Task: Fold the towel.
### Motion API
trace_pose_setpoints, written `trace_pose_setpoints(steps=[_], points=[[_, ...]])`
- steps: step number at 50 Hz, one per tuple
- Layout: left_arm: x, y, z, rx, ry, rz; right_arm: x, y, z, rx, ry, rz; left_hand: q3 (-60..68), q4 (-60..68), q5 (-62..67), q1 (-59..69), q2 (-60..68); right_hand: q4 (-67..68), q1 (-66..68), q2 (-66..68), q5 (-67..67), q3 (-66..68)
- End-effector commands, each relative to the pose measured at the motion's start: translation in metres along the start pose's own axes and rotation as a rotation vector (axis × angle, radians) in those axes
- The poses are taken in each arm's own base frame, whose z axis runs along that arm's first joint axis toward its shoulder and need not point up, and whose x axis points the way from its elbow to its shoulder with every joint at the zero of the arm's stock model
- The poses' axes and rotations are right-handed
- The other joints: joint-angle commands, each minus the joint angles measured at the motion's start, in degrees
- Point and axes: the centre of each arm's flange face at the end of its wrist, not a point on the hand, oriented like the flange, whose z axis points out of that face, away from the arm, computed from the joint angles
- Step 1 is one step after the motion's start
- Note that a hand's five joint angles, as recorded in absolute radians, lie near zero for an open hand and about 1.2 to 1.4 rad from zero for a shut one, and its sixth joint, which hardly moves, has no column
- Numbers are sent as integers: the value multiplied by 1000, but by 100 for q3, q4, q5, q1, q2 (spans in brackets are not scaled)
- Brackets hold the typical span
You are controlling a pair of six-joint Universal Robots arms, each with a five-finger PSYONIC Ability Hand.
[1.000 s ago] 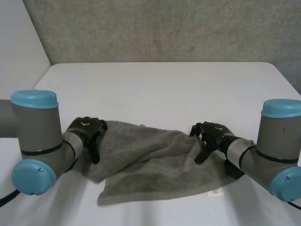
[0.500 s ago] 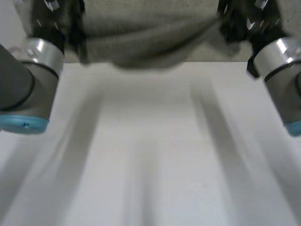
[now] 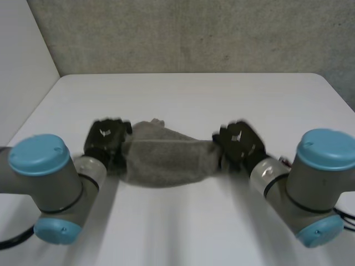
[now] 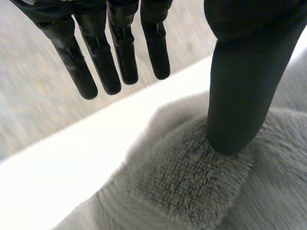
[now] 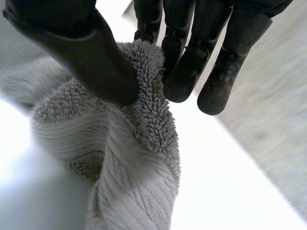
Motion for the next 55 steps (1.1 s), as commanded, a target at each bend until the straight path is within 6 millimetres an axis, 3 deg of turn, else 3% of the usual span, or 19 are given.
trace_pose_setpoints(steps=[1,5,11,15,19,22,26,30,33,37,42,55], points=[[6,5,-12,-103,36,71,2,6,-5,-75,-14,-51,-382,-379,-351,-372,-373,-3612,-3512,-3473,-3570,-3618],[3,-29,-22,-20,26,73,13,-11,-10,-30,23,-23,-1170,-1167,-1140,-1161,-1162,-4167,-4067,-4027,-4124,-4173],[4,-64,-33,91,23,79,26,-30,-19,20,63,111,-1458,-1455,-1427,-1449,-1450,-4821,-4721,-4682,-4779,-4827],[1,-71,-31,112,13,76,33,-42,-24,57,81,196,-1458,-1455,-1427,-1449,-1450,-4974,-4874,-4834,-4932,-4980],[-5,-79,-23,134,-3,75,46,-39,-23,49,112,246,-1308,-1305,-1277,-1298,-1300,-5075,-4975,-4935,-5032,-5081],[-6,-79,-18,134,-6,75,62,-29,-24,4,147,289,-1139,-1136,-1108,-1129,-1130,-5309,-5210,-5170,-5267,-5315],[-9,-65,9,78,-15,72,82,-18,-27,-84,172,337,152,155,183,162,160,-5378,-5278,-5238,-5336,-5384],[-26,-53,28,-31,-39,62,86,-9,-29,-136,167,368,1515,1518,1546,1525,1523,-5378,-5278,-5238,-5336,-5384],[-35,-49,34,-65,-55,54,87,0,-29,-166,166,383,1586,1590,1617,1596,1595,-5378,-5278,-5238,-5336,-5384],[-45,-30,47,-184,-49,38,88,8,-28,-187,160,397,1219,1222,1250,1228,1227,-5378,-5278,-5238,-5336,-5384],[-47,-20,46,-260,-6,20,96,15,-27,-195,161,414,510,514,541,520,519,-5378,-5278,-5238,-5336,-5384],[-56,-6,50,-308,5,4,91,28,-22,-256,127,444,22,25,53,32,30,-5899,-5799,-5759,-5856,-5905]])
